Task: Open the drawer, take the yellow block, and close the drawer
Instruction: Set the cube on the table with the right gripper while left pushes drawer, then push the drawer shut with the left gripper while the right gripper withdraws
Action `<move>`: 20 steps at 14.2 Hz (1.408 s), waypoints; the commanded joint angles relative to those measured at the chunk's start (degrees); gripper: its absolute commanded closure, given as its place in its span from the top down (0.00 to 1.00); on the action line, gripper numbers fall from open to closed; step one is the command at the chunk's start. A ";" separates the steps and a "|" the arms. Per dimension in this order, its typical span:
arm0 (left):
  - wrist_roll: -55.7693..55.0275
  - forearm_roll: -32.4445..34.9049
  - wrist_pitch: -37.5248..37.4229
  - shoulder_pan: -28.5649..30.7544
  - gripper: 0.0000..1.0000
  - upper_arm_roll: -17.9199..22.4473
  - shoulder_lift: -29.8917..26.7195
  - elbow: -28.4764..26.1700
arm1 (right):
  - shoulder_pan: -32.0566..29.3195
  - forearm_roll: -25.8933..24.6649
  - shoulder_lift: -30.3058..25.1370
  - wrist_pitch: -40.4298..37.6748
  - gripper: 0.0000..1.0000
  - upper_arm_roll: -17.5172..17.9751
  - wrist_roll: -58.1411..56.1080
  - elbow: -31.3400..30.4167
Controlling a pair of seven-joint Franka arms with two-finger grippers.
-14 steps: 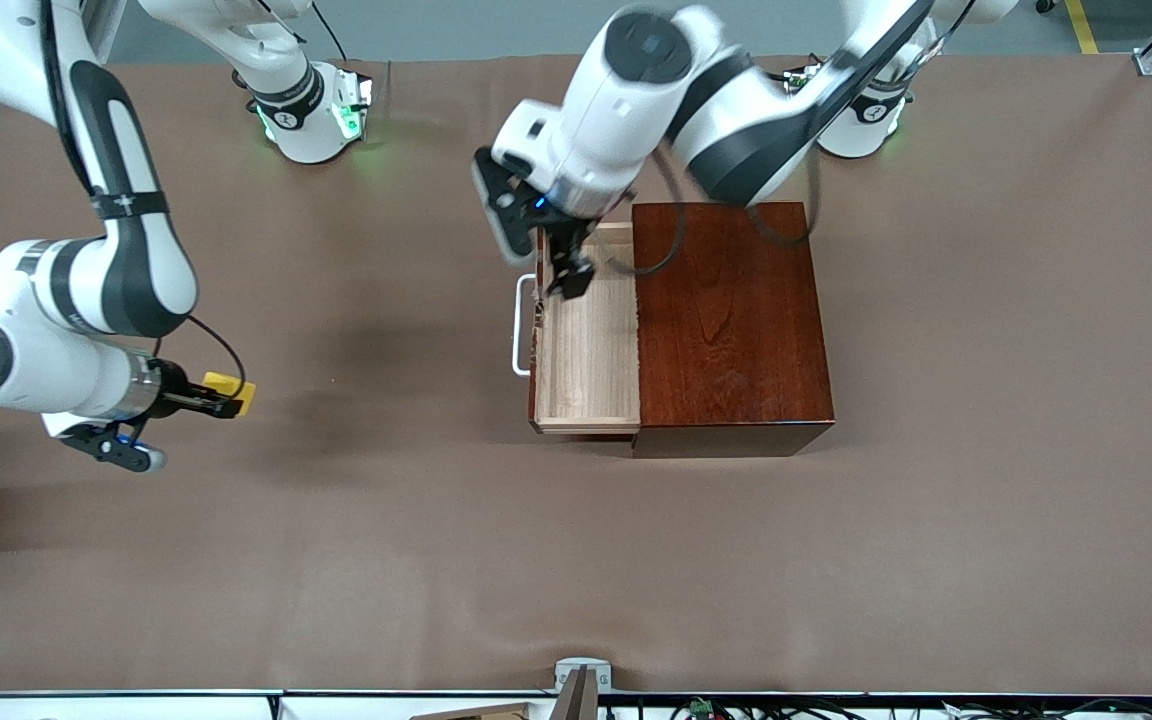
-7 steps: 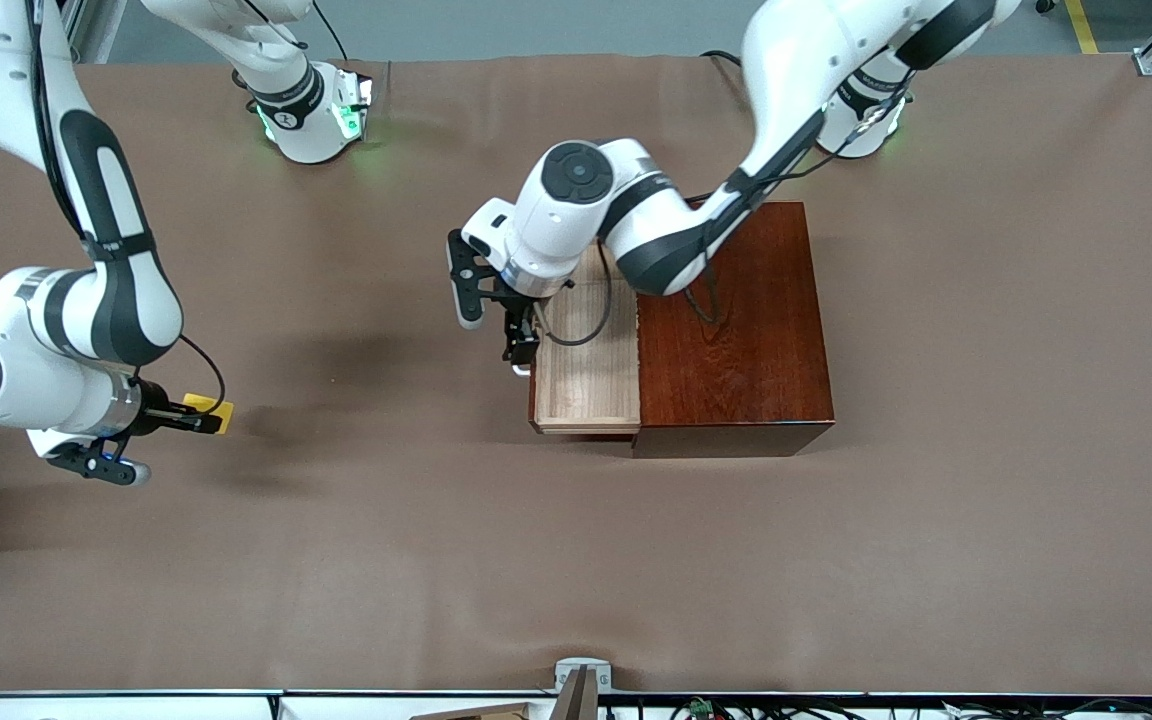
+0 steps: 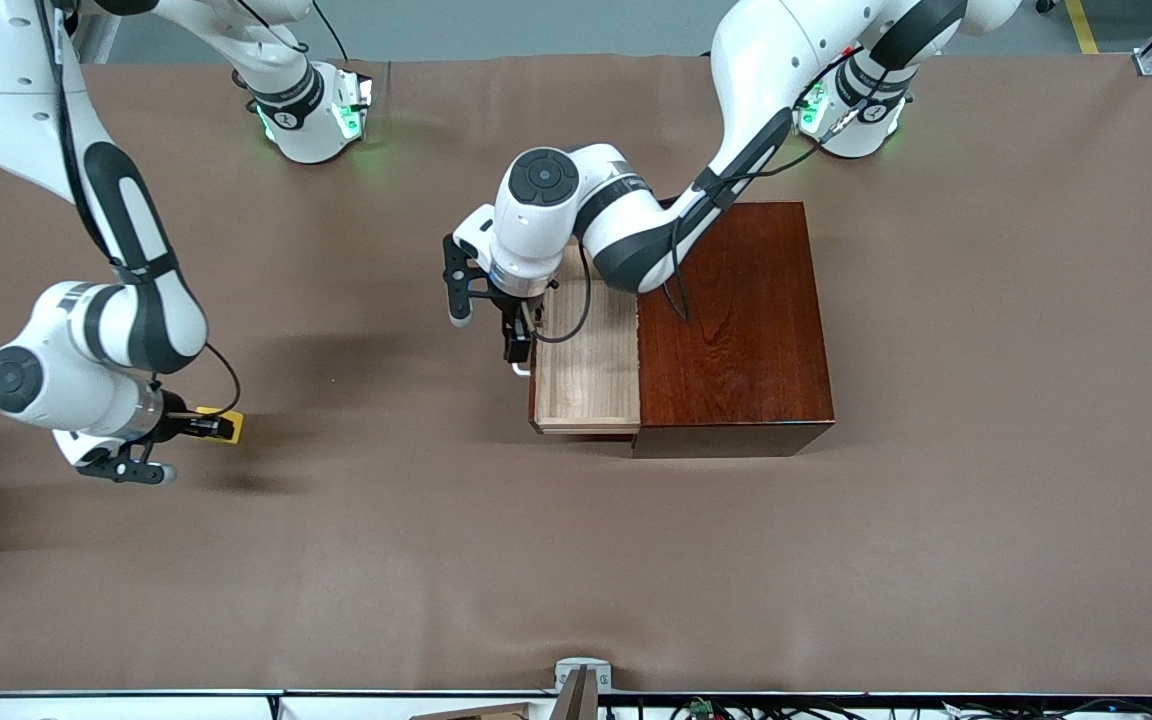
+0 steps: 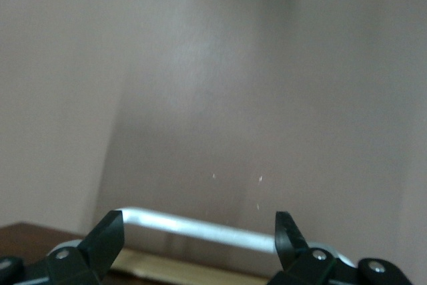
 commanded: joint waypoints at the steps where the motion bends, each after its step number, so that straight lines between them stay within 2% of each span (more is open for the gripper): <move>1: 0.57 0.17 -3.69 0.16 1.00 0.39 -1.56 0.19 | -0.31 -1.13 -1.32 3.02 0.68 0.41 0.22 -3.11; 2: 0.57 0.52 -3.95 0.08 1.00 0.39 -1.74 0.19 | -0.22 -1.21 -1.58 2.67 1.00 0.41 0.31 -3.11; 4: 0.75 0.78 -6.76 0.16 1.00 0.47 -1.83 0.19 | 0.04 -1.21 -3.94 -0.03 1.00 0.50 0.13 -2.85; 6: 0.84 0.87 -9.30 0.17 1.00 0.65 -2.44 0.19 | 0.13 -1.21 -7.98 -6.17 1.00 0.67 0.22 -1.37; 9: 0.93 4.64 -12.12 -0.01 1.00 0.56 -2.53 0.10 | 1.00 -1.21 -13.43 -16.72 1.00 0.85 0.22 3.63; 12: 1.01 6.49 -18.70 0.16 1.00 0.56 -2.71 0.10 | 1.44 -1.21 -18.79 -27.09 1.00 0.94 -0.04 8.83; 16: 1.19 8.78 -25.13 0.95 1.00 0.56 -3.58 0.19 | 1.10 -1.04 -27.49 -34.58 1.00 0.85 -0.13 8.32; 20: 3.20 8.87 -30.57 2.97 1.00 0.65 -4.55 0.19 | 1.18 -1.04 -34.27 -34.59 1.00 0.76 -0.13 4.10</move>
